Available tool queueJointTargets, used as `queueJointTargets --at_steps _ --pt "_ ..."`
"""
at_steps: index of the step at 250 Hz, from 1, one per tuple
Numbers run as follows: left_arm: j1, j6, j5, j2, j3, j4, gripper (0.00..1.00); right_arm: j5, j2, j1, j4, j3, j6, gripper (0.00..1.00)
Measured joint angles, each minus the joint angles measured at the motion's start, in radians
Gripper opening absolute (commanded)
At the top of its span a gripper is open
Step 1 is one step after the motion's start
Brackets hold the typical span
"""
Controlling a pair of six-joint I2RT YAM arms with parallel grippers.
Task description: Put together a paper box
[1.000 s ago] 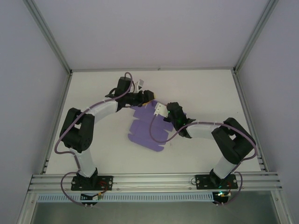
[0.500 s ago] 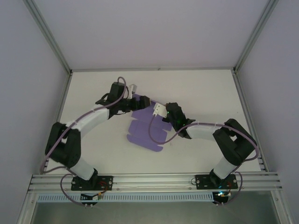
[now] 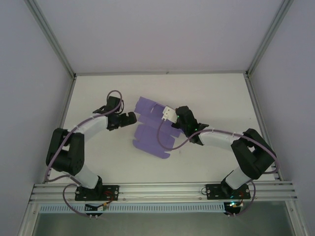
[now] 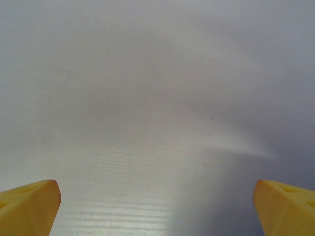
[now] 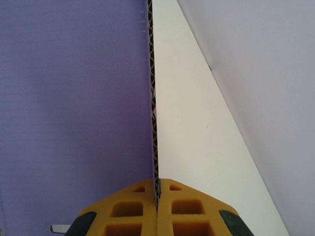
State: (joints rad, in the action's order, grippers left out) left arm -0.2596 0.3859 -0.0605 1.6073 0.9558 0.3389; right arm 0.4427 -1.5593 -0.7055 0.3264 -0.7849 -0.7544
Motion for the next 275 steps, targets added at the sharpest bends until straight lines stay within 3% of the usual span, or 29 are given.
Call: queueJointTargets --at_steps 76,176,239,275 --pt "-0.043 -0.051 -0.1 0.029 0.001 -0.101 1.0 0.002 -0.005 0.017 -0.031 -0.009 0.033 0.0" --pt "-0.172 -0.111 -0.146 0.101 0.027 -0.163 0.99 -0.034 -0.011 0.014 -0.033 -0.015 0.068 0.0" --pt "-0.272 -0.127 0.079 0.148 0.066 -0.153 1.0 -0.042 -0.011 0.015 -0.04 -0.015 0.074 0.0" --pt "-0.294 -0.128 0.116 0.147 0.069 -0.151 1.0 -0.042 -0.011 0.015 -0.04 -0.015 0.072 0.0"
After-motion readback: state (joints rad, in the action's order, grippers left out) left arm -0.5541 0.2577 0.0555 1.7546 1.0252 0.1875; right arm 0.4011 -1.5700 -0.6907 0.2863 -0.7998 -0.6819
